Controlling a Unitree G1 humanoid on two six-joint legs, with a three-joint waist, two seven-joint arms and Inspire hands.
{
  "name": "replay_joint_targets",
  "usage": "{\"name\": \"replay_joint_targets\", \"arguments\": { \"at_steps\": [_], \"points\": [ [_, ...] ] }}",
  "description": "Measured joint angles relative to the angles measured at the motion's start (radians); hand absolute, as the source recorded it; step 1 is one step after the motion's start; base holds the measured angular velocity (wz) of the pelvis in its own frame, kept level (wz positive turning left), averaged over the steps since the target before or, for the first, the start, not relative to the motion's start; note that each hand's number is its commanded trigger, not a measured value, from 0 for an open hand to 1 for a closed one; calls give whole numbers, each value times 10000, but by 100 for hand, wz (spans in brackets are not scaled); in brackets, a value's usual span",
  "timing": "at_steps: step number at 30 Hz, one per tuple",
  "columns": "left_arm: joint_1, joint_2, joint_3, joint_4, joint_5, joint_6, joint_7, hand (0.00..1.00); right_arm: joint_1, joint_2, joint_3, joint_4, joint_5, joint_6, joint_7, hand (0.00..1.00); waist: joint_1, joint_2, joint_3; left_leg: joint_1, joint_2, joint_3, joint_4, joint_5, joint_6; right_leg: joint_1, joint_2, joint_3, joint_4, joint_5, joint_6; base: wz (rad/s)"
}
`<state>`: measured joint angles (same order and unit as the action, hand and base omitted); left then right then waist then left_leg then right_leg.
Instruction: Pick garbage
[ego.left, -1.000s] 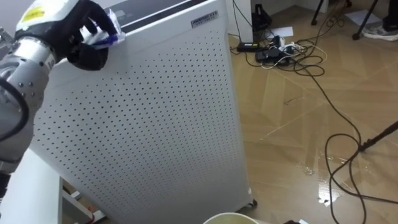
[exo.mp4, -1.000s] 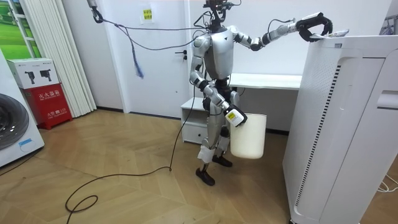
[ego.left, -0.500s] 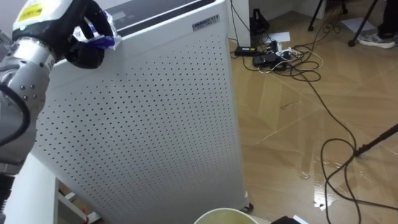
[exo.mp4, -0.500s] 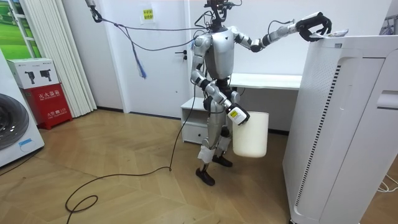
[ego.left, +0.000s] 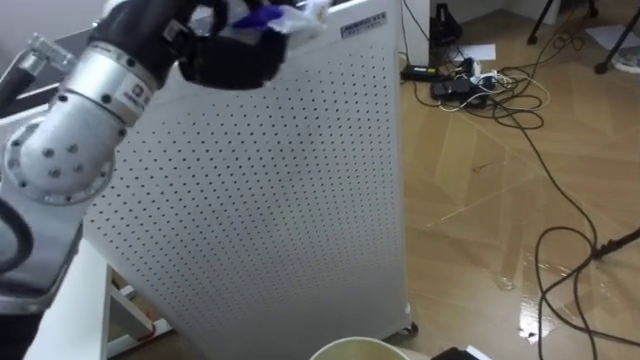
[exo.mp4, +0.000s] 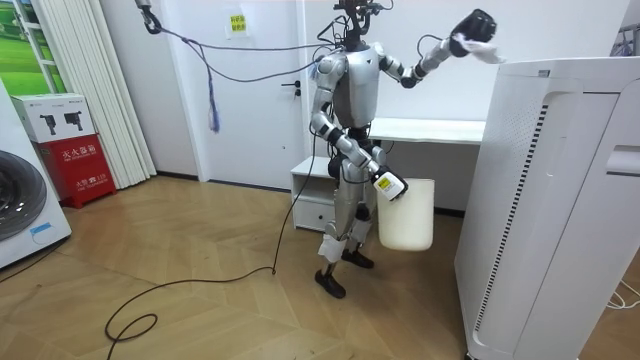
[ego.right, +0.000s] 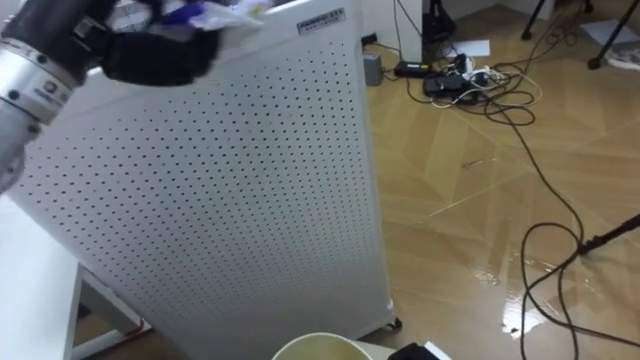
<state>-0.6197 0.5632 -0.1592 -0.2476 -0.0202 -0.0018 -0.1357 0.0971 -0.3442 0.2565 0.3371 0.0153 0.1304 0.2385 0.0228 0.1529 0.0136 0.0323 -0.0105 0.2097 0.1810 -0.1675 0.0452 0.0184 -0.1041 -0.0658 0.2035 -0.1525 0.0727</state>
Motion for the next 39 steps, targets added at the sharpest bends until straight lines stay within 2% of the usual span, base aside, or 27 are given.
{"name": "replay_joint_targets", "arguments": {
  "at_steps": [3,5,8,10,12,13,15,18,21,24,27,30,33,35,36,39],
  "points": [
    [581,-275,-11,-794,-815,-120,-77,100,1,56,20,-6,-15,-103,-131,100,71,-25,-5,-11,46,0,16,0,0,-38,6,-13,-3,1,-2,-8],
    [1106,-557,-23,-1503,-1393,-297,-308,100,-1,120,72,-9,-16,-108,-177,100,101,-132,-13,-65,50,-5,16,0,-2,-85,-4,-153,15,0,-3,4],
    [1253,-835,-21,-1652,-1947,-519,-473,100,0,203,74,-29,-39,-108,-193,100,185,-347,-71,-88,67,11,48,2,-5,-120,-4,-170,88,3,-8,0],
    [1256,-844,-22,-1650,-2267,-532,-584,100,0,222,100,-42,-38,-108,-177,100,272,-492,-73,-49,72,15,80,2,-5,-78,-6,-177,125,8,-16,0],
    [1346,-914,-19,-1643,-2415,-641,-808,100,1,203,166,-44,-35,-108,-164,100,406,-622,-108,-10,75,14,95,1,-6,-40,-9,-195,130,25,-41,0],
    [1441,-970,-15,-1642,-2524,-700,-845,100,1,194,165,-50,-35,-108,-168,100,442,-627,-111,8,73,11,94,1,-5,-28,-10,-192,136,27,-43,0],
    [2018,-1298,-9,-1657,-3038,-864,-1072,100,1,201,165,-77,-39,-108,-171,100,575,-626,-113,64,73,-27,48,-3,-6,-11,-9,-229,178,33,-53,2],
    [2661,-1579,-2,-1656,-3045,-871,-1338,100,2,243,164,-210,-38,-108,-117,100,604,-639,-106,0,83,-181,89,-1,-6,-23,5,-350,179,50,-81,11],
    [3126,-1692,-6,-1652,-3045,-869,-1500,100,-4,282,185,-350,-31,-145,-76,100,605,-653,-98,-115,89,-241,151,9,-17,-106,6,-432,173,46,-87,7],
    [3344,-1705,-7,-1645,-3058,-870,-1595,100,-3,281,292,-329,-8,-220,-130,100,599,-687,-82,-285,94,-271,192,11,-18,-186,5,-470,178,51,-94,5],
    [3585,-1805,-41,-1360,-3283,-903,-1612,100,-23,319,326,-255,112,-268,-237,100,644,-754,-36,-491,102,-279,256,12,-17,-424,-3,-447,318,49,-97,0],
    [3750,-1856,-212,-618,-3402,-925,-1604,100,-359,369,372,258,593,-481,-360,100,560,-910,65,-1002,133,-406,532,13,-18,-764,-11,-596,359,59,-113,10],
    [4075,-1916,-635,83,-3370,-920,-1606,100,-593,378,376,659,673,-497,-406,100,495,-911,66,-1249,128,-486,599,13,-18,-932,-29,-705,368,62,-117,12],
    [4518,-2028,-941,569,-3390,-913,-1645,100,-985,478,377,1100,663,-554,-408,100,335,-930,77,-1520,142,-539,611,16,-19,-1187,-23,-768,413,68,-127,8],
    [4566,-2056,-1021,712,-3394,-915,-1656,100,-1133,505,377,1305,663,-633,-408,100,320,-938,83,-1589,145,-549,631,17,-19,-1257,-23,-775,440,68,-128,8],
    [4565,-2378,-1224,1764,-3395,-925,-1777,100,-1940,663,377,2495,676,-881,-405,100,240,-967,102,-1925,152,-594,781,18,-18,-1582,-31,-799,585,68,-128,3]
  ]
}}
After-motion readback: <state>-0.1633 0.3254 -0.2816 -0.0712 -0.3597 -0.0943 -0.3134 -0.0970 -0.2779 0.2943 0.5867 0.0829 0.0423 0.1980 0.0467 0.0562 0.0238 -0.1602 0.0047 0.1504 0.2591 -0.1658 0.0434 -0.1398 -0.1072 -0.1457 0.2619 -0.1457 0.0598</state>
